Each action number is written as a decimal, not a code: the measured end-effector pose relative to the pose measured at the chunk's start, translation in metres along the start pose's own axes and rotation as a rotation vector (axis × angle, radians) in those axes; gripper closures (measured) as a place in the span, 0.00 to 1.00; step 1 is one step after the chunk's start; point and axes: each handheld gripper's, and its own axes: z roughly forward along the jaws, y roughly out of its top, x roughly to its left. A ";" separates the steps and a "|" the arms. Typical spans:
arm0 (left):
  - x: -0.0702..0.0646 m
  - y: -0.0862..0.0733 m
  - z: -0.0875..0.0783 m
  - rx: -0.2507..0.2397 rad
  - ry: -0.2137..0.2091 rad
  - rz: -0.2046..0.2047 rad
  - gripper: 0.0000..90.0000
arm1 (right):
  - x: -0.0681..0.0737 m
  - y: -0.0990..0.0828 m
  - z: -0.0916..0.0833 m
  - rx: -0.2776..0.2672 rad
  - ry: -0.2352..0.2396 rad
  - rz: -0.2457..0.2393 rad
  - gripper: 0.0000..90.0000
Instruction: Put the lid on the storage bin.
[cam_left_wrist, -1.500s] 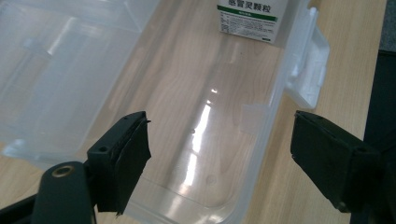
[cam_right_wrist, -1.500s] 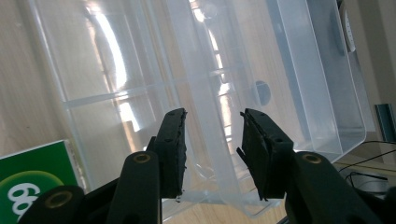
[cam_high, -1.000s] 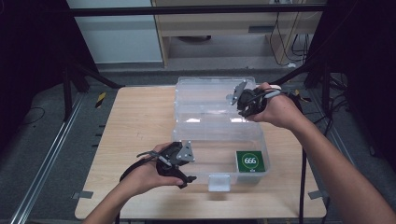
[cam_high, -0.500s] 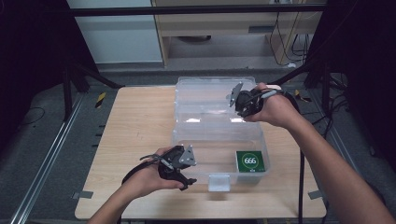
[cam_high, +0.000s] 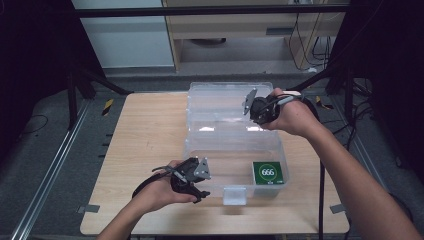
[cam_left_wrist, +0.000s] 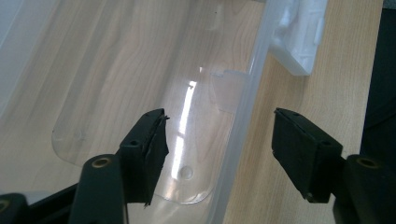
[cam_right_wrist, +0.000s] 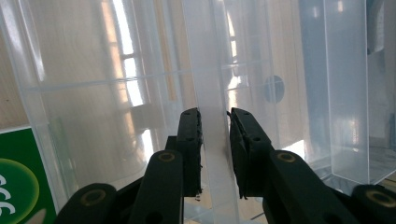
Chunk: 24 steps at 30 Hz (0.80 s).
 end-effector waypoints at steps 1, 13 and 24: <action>0.000 0.000 0.000 0.001 0.001 0.000 0.41 | 0.000 0.000 0.000 -0.001 0.000 -0.003 0.84; 0.000 -0.002 0.004 0.010 -0.013 -0.012 0.59 | 0.002 0.001 0.000 0.001 -0.005 -0.007 0.85; 0.001 -0.003 0.008 0.014 -0.023 -0.030 0.78 | 0.001 0.000 -0.001 -0.007 0.002 -0.002 0.86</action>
